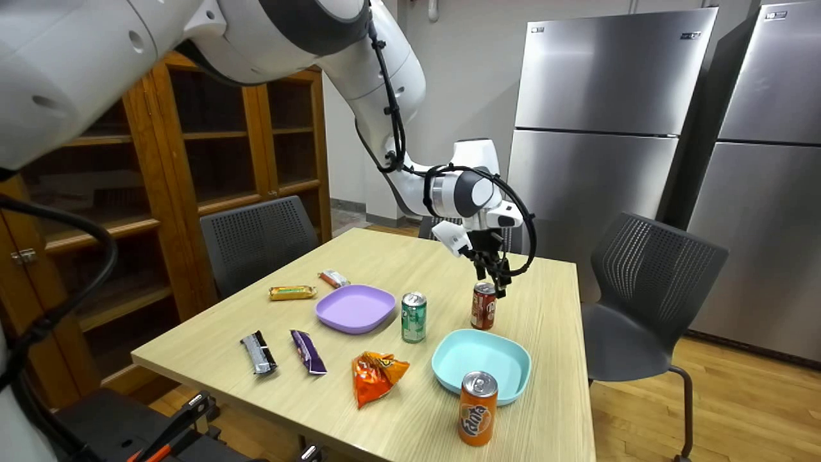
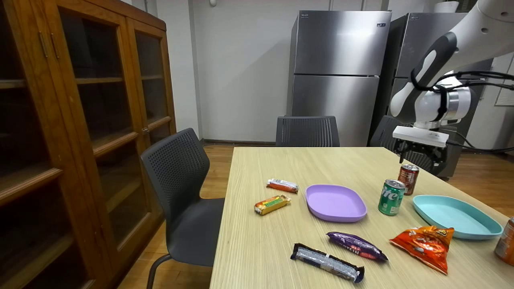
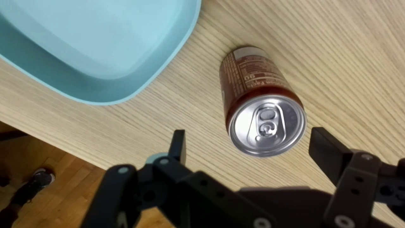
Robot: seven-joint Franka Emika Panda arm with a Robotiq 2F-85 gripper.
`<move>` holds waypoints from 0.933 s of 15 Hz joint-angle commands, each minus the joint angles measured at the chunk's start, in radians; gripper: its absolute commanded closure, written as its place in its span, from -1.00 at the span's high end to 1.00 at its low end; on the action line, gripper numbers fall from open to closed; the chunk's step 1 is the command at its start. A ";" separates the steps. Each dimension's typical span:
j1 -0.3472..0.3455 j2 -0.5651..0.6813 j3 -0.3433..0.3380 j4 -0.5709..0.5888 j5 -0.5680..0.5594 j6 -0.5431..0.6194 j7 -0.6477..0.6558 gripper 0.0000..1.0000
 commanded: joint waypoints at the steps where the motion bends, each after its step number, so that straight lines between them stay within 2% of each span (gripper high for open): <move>1: 0.013 0.055 -0.019 0.087 0.015 -0.065 0.030 1.00; 7: 0.012 0.099 -0.016 0.139 0.014 -0.098 0.038 1.00; 8: 0.012 0.103 -0.014 0.145 0.015 -0.101 0.039 0.50; 9: 0.012 0.105 -0.014 0.148 0.015 -0.101 0.038 0.47; 12: 0.014 0.109 -0.014 0.155 0.014 -0.103 0.042 -0.02; 14: 0.016 0.106 -0.014 0.154 0.014 -0.103 0.045 -0.23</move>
